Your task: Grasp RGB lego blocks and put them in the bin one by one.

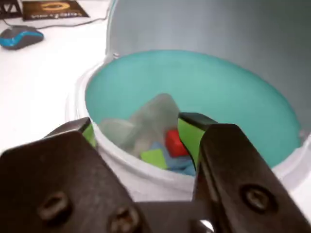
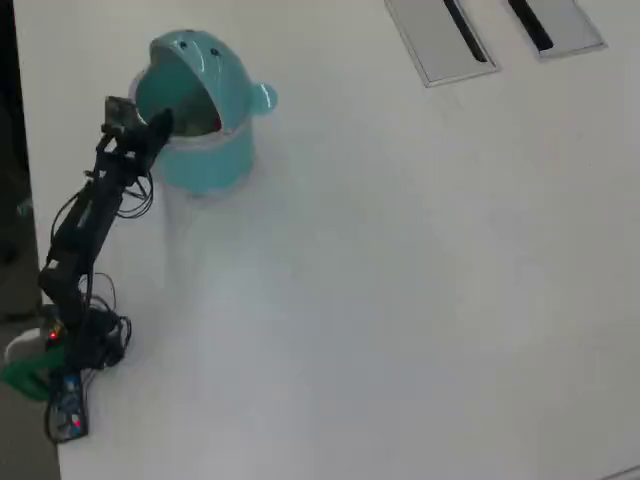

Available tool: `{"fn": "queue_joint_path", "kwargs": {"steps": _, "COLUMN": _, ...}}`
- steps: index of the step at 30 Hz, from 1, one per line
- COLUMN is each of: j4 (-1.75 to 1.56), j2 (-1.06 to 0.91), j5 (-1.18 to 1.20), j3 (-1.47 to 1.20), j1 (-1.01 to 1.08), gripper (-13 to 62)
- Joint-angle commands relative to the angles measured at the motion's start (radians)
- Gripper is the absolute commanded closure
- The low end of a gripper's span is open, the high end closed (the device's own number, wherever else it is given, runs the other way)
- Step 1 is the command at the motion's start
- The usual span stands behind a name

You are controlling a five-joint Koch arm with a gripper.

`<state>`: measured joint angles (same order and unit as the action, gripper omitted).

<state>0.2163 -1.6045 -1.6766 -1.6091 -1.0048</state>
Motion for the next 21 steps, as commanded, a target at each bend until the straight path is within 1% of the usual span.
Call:
{"fn": "queue_joint_path", "kwargs": {"steps": 1, "j4": -0.081, "j2": -0.103, "j5": 0.009, "j3": 0.009, "j1": 0.011, "gripper": 17.6}}
{"fn": "queue_joint_path", "kwargs": {"steps": 8, "j4": -0.13, "j2": -0.259, "j5": 0.092, "j3": -0.135, "j1": 0.028, "gripper": 17.6}}
{"fn": "queue_joint_path", "kwargs": {"steps": 12, "j4": -0.13, "j2": -0.324, "j5": 0.13, "j3": -0.161, "j1": 0.04, "gripper": 16.7}}
{"fn": "queue_joint_path", "kwargs": {"steps": 21, "j4": -0.133, "j2": -0.465, "j5": 0.321, "j3": -0.222, "j1": 0.058, "gripper": 16.2}}
